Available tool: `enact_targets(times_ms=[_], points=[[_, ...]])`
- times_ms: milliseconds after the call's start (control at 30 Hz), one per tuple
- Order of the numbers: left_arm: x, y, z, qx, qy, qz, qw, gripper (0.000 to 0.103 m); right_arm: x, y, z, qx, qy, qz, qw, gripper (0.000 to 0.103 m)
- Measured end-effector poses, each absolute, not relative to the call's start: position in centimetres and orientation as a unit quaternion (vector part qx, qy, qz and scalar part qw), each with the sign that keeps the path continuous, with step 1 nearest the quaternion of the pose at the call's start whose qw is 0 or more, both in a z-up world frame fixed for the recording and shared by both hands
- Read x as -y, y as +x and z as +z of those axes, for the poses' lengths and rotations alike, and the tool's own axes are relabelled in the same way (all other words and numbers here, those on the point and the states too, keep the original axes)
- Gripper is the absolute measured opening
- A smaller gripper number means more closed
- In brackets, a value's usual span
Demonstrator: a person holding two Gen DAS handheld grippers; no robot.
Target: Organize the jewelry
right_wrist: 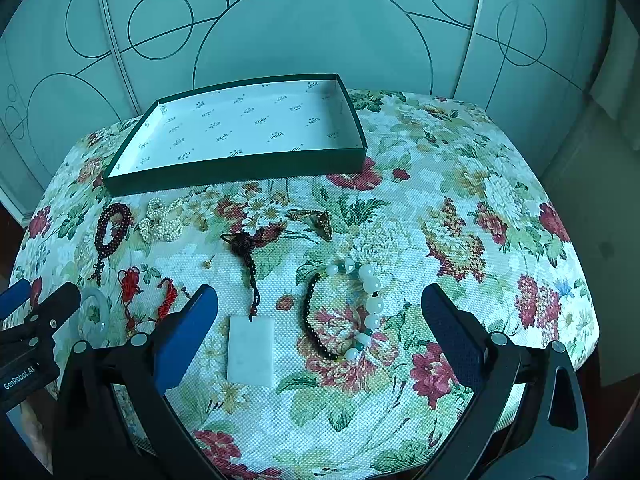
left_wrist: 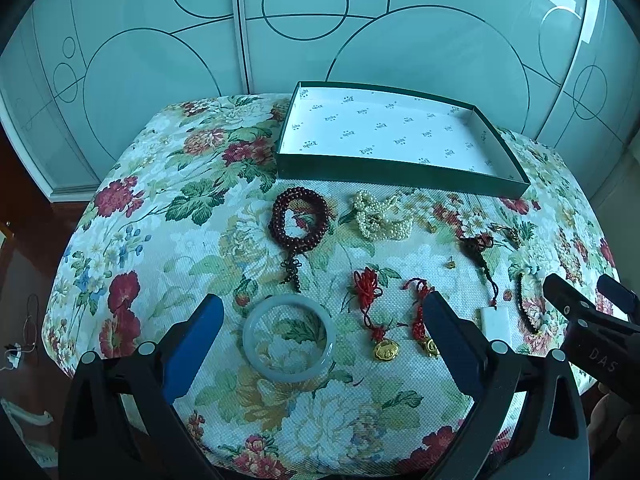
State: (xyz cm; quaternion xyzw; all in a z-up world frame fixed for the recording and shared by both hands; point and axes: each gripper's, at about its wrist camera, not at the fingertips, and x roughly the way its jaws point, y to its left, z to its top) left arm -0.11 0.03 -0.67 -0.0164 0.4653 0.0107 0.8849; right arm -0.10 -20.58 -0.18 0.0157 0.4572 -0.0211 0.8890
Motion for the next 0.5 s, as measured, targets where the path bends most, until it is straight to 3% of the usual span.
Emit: enact_targets(times_ms=[500], points=[[-0.21, -0.17, -0.73, -0.467, -0.016, 0.01, 0.884, 0.099, 20.54, -0.12, -0.2, -0.458, 0.016, -0.021, 0.889, 0.101]])
